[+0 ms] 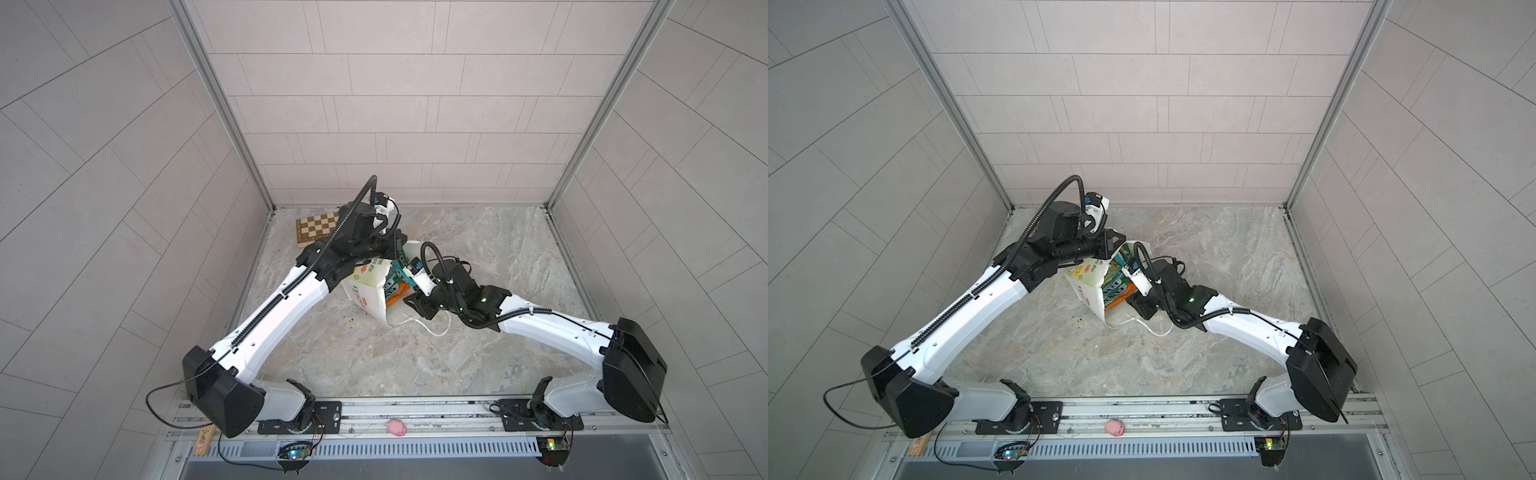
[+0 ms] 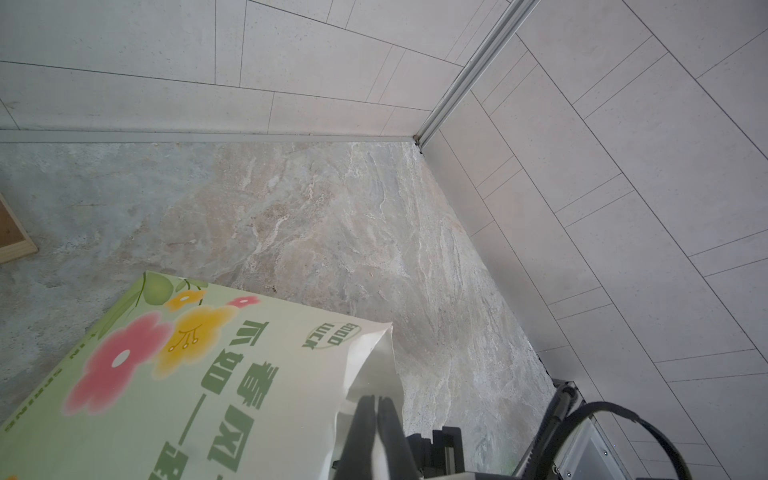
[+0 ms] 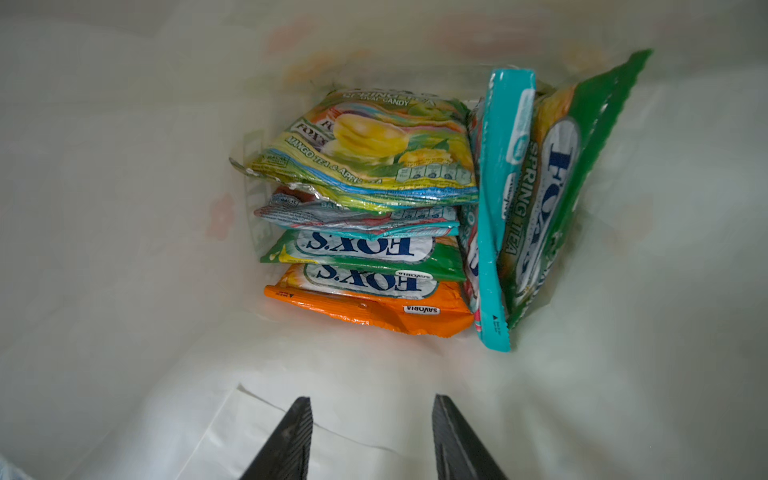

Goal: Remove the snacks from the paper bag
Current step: 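Hold the bag with the left gripper while the right gripper reaches into it, then grasp the teal Fox's Mint Blossom packet inside the bag with the right gripper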

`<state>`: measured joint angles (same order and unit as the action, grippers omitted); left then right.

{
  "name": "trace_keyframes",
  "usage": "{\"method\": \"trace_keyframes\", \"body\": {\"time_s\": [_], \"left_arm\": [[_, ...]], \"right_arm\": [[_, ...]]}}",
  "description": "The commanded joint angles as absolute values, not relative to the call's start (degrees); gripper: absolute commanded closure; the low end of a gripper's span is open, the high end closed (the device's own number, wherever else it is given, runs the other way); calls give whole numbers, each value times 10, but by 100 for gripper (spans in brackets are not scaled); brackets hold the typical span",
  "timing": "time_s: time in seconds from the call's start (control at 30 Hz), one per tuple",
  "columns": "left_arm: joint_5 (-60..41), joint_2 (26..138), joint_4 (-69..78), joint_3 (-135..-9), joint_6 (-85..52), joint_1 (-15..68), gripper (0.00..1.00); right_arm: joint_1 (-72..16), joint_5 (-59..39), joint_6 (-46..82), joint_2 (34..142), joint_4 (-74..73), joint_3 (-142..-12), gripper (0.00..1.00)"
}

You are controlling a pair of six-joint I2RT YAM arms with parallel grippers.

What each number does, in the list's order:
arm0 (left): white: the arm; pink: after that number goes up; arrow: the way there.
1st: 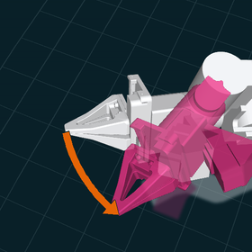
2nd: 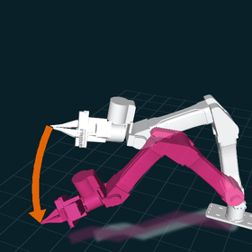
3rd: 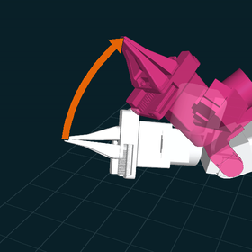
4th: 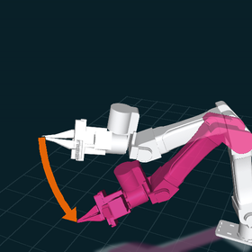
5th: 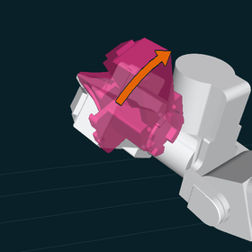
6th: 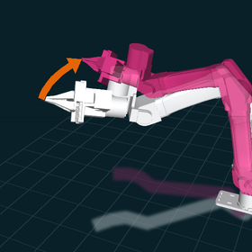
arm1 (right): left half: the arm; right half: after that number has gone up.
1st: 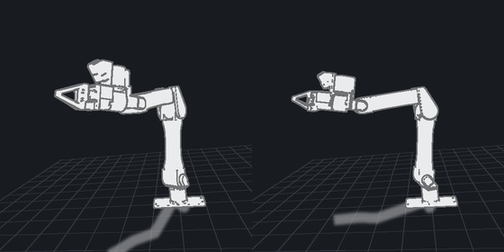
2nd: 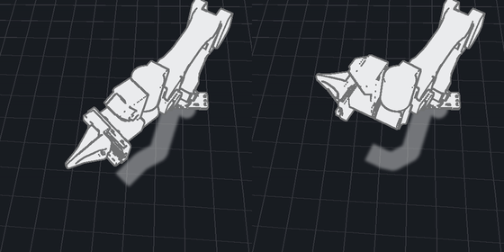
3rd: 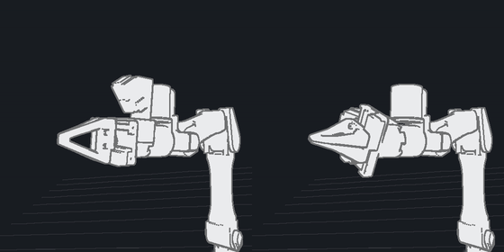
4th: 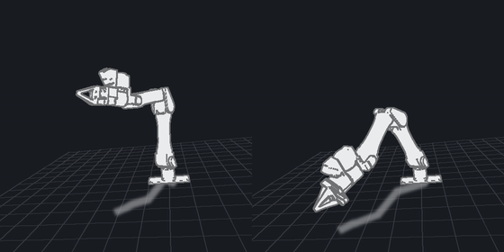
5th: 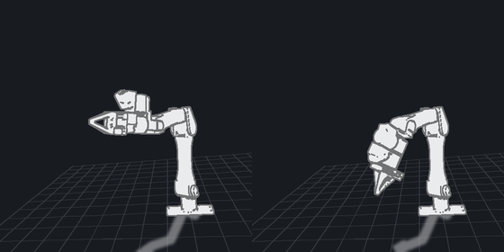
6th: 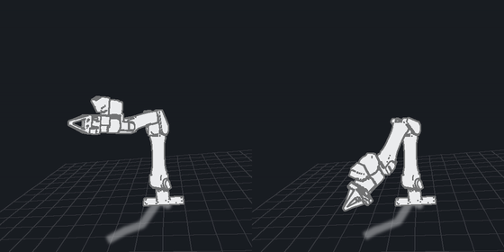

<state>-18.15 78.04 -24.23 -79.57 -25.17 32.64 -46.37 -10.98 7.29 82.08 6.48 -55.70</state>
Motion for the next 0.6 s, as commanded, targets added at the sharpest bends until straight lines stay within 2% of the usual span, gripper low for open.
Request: {"method": "trace_keyframes", "body": {"time_s": [0.0, 0.27, 0.57], "left_arm": [[-188, 759, -209, -795, -256, 330, 100], [-197, 760, -210, -796, -257, 330, 100], [-205, 758, -212, -797, -253, 330, 100]], "right_arm": [[-470, -55, 53, 845, 75, -585, 54], [-480, 41, 28, 901, 43, -608, 60], [-481, 89, -1, 941, -34, -600, 65]]}}
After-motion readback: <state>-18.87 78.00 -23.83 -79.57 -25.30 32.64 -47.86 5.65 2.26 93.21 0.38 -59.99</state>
